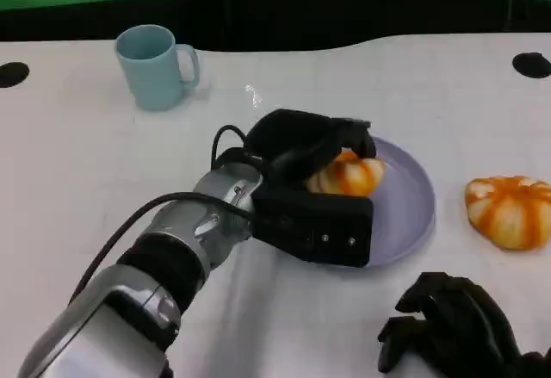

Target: Grasp the bread from the table and place it into the plate.

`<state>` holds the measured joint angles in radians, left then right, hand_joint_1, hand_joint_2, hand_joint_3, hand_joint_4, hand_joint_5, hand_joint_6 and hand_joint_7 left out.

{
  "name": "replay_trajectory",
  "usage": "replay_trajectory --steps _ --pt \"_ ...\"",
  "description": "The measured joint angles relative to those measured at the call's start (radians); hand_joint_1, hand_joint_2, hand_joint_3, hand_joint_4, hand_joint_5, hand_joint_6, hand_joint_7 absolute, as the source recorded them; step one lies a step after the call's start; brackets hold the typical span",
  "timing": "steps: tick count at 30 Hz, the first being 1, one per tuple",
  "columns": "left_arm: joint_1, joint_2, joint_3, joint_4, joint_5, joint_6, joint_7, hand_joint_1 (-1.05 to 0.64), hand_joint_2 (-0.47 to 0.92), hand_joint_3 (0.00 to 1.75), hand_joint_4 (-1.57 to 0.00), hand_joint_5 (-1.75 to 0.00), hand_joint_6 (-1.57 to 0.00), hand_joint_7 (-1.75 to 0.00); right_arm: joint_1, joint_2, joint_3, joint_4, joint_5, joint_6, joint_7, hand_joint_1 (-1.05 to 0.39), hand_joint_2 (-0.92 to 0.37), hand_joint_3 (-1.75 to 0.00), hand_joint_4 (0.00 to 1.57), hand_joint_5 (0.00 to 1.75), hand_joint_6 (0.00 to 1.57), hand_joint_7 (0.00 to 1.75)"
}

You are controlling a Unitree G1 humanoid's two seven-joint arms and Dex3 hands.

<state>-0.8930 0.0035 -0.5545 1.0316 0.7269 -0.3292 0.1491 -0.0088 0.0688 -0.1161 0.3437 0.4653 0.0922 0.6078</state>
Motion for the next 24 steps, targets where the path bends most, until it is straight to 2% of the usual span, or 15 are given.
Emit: replay_trajectory --steps 2,3,6,10,15,24 --pt "-0.003 0.003 -0.001 -0.001 -0.004 0.0 -0.038 -0.77 0.92 0.28 -0.22 -0.62 -0.26 -0.03 0.0 0.0 0.0 0.0 0.0 0.0 0.0 -1.03 -0.73 0.0 1.57 0.72 1.57 0.35" --pt "-0.004 0.005 -0.002 -0.003 -0.006 0.0 -0.06 -0.9 0.92 0.29 -0.12 -0.49 -0.14 -0.01 0.0 0.0 0.0 0.0 0.0 0.0 0.001 -1.04 -0.73 0.0 1.57 0.72 1.57 0.35" --pt "-0.013 0.015 -0.005 -0.019 -0.014 0.008 -0.136 -1.03 0.92 0.33 -0.02 -0.38 -0.05 0.0 0.0 0.0 0.0 0.0 0.0 0.0 0.001 -1.04 -0.73 0.0 1.57 0.73 1.57 0.36" --pt "-0.021 0.028 -0.013 -0.043 -0.014 0.035 -0.214 -1.05 0.92 0.36 0.0 -0.37 -0.03 0.0 0.0 0.0 0.0 0.0 0.0 0.0 0.001 -1.04 -0.73 0.0 1.57 0.73 1.57 0.36" --pt "-0.019 0.054 -0.015 -0.103 -0.021 0.052 -0.276 -1.05 0.92 0.35 -0.06 -0.4 -0.1 -0.03 0.0 0.0 0.0 0.0 0.0 0.0 0.001 -1.03 -0.73 0.0 1.57 0.73 1.57 0.36" --pt "0.092 0.161 0.03 -0.351 -0.1 0.035 -0.372 -1.03 0.92 0.32 -0.11 -0.42 -0.11 -0.03 -0.002 -0.001 -0.003 0.0 0.001 0.003 0.002 -1.03 -0.73 0.0 1.57 0.73 1.57 0.36"
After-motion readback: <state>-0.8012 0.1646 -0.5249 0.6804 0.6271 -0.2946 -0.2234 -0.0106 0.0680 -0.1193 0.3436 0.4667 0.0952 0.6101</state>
